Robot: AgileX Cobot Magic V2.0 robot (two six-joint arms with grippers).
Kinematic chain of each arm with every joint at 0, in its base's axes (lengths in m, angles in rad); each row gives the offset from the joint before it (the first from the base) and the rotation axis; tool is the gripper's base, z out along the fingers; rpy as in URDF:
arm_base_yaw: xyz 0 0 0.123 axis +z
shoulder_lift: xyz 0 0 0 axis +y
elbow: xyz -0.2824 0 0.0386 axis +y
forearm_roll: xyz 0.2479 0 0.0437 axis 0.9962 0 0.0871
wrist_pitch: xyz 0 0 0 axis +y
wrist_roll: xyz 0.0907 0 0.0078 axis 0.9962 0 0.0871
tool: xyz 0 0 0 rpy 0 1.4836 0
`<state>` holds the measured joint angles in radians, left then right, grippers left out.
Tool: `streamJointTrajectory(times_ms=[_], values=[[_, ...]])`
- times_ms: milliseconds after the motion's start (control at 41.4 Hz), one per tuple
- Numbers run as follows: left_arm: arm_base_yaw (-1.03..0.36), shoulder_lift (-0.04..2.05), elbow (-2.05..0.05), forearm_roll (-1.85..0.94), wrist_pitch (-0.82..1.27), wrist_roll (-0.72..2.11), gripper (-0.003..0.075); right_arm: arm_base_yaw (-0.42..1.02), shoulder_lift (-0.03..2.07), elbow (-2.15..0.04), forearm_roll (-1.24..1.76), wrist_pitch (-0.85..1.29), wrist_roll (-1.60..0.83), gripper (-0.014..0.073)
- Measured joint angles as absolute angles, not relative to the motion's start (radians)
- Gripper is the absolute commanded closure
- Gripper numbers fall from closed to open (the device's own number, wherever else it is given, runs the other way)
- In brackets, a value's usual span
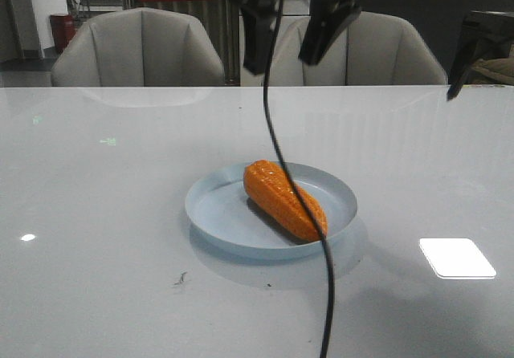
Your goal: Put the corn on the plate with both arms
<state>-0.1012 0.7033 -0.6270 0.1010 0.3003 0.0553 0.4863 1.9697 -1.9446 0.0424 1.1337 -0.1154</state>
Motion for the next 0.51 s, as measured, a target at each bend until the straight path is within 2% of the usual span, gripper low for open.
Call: streamJointTrajectory(times_ms=[314, 507], values=[[-0.101, 0.703, -0.627, 0.101, 0.3, 0.055, 0.0298, 0.399, 1.713, -1.938, 0.034, 1.154, -0.116, -0.0006], [-0.101, 0.703, -0.627, 0.101, 0.3, 0.055, 0.0298, 0.279, 1.503, -1.818, 0.032, 1.145, -0.116, -0.0006]])
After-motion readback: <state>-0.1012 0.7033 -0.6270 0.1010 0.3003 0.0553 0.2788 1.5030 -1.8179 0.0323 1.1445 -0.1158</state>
